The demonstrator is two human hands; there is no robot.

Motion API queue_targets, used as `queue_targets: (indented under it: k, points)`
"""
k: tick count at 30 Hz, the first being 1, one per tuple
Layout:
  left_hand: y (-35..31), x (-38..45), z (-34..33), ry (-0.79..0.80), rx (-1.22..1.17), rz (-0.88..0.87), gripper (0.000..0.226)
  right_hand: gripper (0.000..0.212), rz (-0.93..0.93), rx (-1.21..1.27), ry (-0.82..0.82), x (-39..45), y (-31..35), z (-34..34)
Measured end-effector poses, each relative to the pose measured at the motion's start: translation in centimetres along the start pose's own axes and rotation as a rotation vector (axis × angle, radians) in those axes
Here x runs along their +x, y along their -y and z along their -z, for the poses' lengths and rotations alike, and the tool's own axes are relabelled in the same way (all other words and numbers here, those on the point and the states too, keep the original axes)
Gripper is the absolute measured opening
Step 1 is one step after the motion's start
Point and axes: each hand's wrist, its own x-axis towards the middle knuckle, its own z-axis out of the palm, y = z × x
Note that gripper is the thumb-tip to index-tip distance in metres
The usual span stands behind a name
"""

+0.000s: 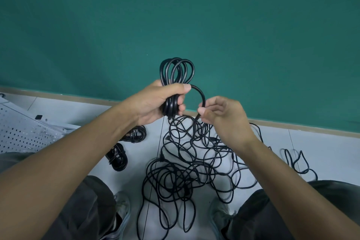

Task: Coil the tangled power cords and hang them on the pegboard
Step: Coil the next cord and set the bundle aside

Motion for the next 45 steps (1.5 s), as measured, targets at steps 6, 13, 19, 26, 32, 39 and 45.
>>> queue_targets:
  k: [6,13,19,26,32,39,45]
  points:
    - [0.1,0.2,-0.2,-0.011,0.052,-0.011,0.014,0.011,0.067,0.249,-0.143,0.2,1.0,0.0]
    - [1.9,0.6,-0.7,-0.088,0.189,-0.064,0.022,0.013,0.052,0.356,-0.194,0.7,2.3,-0.3]
    - [1.5,0.5,-0.5,0.069,0.246,-0.029,0.037,0.017,0.031,0.366,-0.173,0.9,2.1,-0.4]
    - [1.0,-0.2,-0.9,0.255,0.28,-0.041,0.046,0.019,0.075,0.352,-0.086,0.6,2.1,-0.2]
    - [1.6,-0.4,-1.7,0.19,0.345,-0.153,0.022,0.014,0.167,0.28,-0.145,1.0,2.2,-0.6]
    - [1.4,-0.2,-2.0,0.09,0.114,-0.207,0.015,0.052,0.133,0.267,0.0,0.1,2.3,-1.4]
    - [0.5,0.2,-1.1,-0.188,-0.149,-0.118,0.023,0.089,-0.069,0.208,0.319,-1.2,0.0,-3.5]
